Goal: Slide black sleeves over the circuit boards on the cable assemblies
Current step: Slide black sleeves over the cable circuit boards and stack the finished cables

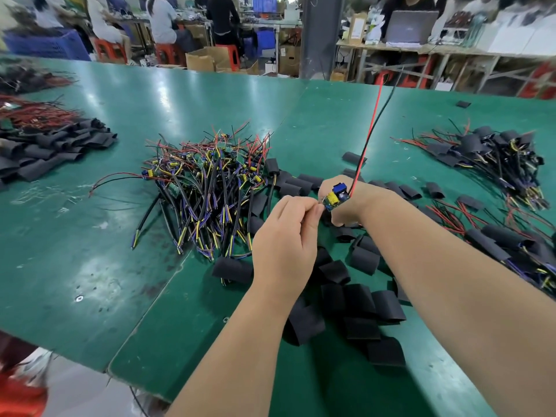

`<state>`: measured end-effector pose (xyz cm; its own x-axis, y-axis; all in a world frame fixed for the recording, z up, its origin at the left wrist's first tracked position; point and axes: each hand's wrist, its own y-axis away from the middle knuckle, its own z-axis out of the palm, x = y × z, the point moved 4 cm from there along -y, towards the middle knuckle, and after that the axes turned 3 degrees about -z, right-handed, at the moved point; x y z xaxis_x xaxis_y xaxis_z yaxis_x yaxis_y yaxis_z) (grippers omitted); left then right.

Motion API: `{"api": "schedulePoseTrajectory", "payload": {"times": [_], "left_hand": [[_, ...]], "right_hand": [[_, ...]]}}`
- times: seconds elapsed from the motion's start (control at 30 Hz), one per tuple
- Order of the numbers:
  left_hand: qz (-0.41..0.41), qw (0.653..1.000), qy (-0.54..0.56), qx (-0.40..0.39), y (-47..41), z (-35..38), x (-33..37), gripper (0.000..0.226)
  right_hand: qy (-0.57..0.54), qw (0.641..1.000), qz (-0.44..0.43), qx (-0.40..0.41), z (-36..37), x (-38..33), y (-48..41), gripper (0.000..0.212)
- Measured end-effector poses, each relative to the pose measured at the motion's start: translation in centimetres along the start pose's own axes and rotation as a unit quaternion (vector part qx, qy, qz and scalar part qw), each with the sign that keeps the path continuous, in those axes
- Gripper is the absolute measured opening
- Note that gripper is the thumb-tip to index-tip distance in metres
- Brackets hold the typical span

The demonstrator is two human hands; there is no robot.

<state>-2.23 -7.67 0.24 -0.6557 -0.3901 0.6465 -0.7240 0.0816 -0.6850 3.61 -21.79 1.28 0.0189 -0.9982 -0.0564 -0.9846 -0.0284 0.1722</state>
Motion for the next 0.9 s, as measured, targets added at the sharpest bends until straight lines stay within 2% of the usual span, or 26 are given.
{"api": "schedulePoseTrajectory", "payload": {"times": [0.13, 0.2, 0.27, 0.37, 0.43, 0.47, 0.53, 0.57, 0.63, 0.67, 0.77, 0.83, 0.9], "left_hand": [[0.008, 1.0, -0.009, -0.014, 0.1, 0.1, 0.0, 0.019], [0.014, 1.0, -0.01, -0.02, 0.2, 0.1, 0.1, 0.018], [0.022, 0.999, -0.01, -0.027, 0.2, 0.2, 0.2, 0.017], [0.035, 0.998, -0.01, -0.057, 0.3, 0.3, 0.2, 0.016], [0.045, 0.995, -0.021, -0.088, 0.4, 0.5, 0.2, 0.016], [0.048, 0.993, -0.03, -0.106, 0.4, 0.7, 0.2, 0.016], [0.047, 0.988, -0.051, -0.14, 0.6, 1.0, 0.1, 0.015], [0.047, 0.986, -0.059, -0.151, 0.7, 1.1, 0.1, 0.014], [0.049, 0.982, -0.068, -0.167, 0.8, 1.3, 0.1, 0.013], [0.051, 0.981, -0.071, -0.174, 0.9, 1.4, 0.1, 0.012], [0.054, 0.975, -0.08, -0.198, 1.2, 1.5, -0.1, 0.011], [0.059, 0.972, -0.086, -0.21, 1.3, 1.7, -0.1, 0.011], [0.066, 0.97, -0.092, -0.213, 1.3, 1.8, 0.0, 0.011]], "right_hand": [[-0.087, 0.995, -0.022, 0.049, 0.0, 0.7, 0.9, 0.023], [-0.044, 0.995, -0.031, 0.083, -0.1, 1.2, 1.3, 0.022], [-0.046, 0.984, -0.021, 0.168, -0.5, 2.3, 2.4, 0.025], [-0.205, 0.931, 0.006, 0.302, -0.6, 4.8, 5.5, 0.034], [-0.372, 0.865, 0.034, 0.336, 0.2, 6.3, 8.0, 0.051], [-0.493, 0.802, 0.024, 0.336, 0.7, 6.8, 9.2, 0.053], [-0.704, 0.632, -0.015, 0.324, 1.5, 7.4, 11.5, 0.044], [-0.765, 0.558, -0.024, 0.322, 1.9, 7.8, 12.3, 0.035], [-0.832, 0.449, -0.02, 0.325, 2.5, 8.7, 13.5, 0.023], [-0.846, 0.416, -0.006, 0.333, 2.8, 9.1, 13.9, 0.02], [-0.86, 0.354, 0.052, 0.365, 3.5, 10.0, 14.5, 0.027], [-0.873, 0.307, 0.058, 0.374, 3.6, 9.9, 14.6, 0.028], [-0.878, 0.281, 0.057, 0.383, 3.6, 9.8, 14.6, 0.024]]}}
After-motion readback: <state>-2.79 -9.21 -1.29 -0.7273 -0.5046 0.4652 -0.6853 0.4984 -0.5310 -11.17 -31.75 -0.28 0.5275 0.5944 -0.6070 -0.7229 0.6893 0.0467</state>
